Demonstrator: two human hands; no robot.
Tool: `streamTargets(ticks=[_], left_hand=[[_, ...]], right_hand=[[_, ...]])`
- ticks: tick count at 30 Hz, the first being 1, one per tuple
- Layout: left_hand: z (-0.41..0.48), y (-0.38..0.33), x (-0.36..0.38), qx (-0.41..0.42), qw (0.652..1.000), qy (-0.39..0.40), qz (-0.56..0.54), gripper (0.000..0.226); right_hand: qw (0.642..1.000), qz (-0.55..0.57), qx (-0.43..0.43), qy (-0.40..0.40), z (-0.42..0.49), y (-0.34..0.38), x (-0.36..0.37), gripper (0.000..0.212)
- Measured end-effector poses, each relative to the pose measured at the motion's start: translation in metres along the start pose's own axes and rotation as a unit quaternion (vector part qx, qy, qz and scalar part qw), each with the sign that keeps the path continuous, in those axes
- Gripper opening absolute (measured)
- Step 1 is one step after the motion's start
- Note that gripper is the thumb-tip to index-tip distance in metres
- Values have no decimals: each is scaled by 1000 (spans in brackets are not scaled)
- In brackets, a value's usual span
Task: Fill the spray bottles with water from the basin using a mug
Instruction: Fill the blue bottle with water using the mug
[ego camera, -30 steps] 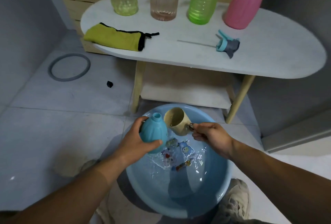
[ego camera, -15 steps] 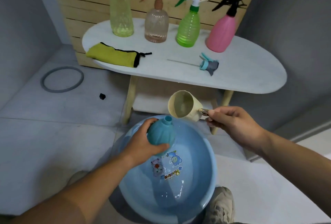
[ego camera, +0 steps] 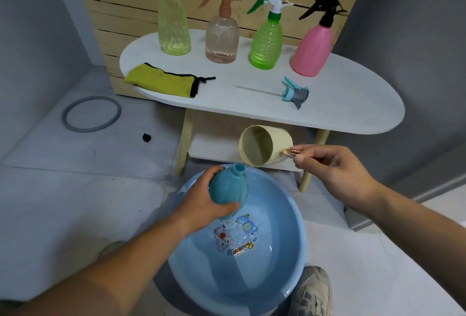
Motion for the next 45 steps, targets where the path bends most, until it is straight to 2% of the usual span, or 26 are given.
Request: streamTargets(ticks=[10, 22, 34, 42, 45], left_hand=[[-1, -2, 3, 0, 1000, 6, 5, 77], [1, 0, 3, -2, 1000, 5, -2, 77], [2, 4, 3, -2, 1000, 1, -6, 76], [2, 7, 3, -1, 1000, -3, 2, 74], [3, 8, 3, -1, 1000, -1, 0, 74]], right_hand=[[998, -61, -8, -7, -1, 3, -1, 9], [991, -117, -57, -13, -2, 20, -4, 16], [984, -151, -96, -12, -2, 26, -3, 6], [966, -215, -146, -17, -1, 30, -2, 6], [954, -246, -172, -19, -2, 33, -1, 12]])
Point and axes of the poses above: each hand's wrist, its own z-axis towards the middle knuckle, its own x-axis out of the palm, y = z × x, the point moved 9 cm from there along z, towards the middle knuckle, and after that the axes turned 10 degrees about -z, right-handed, at the moved point
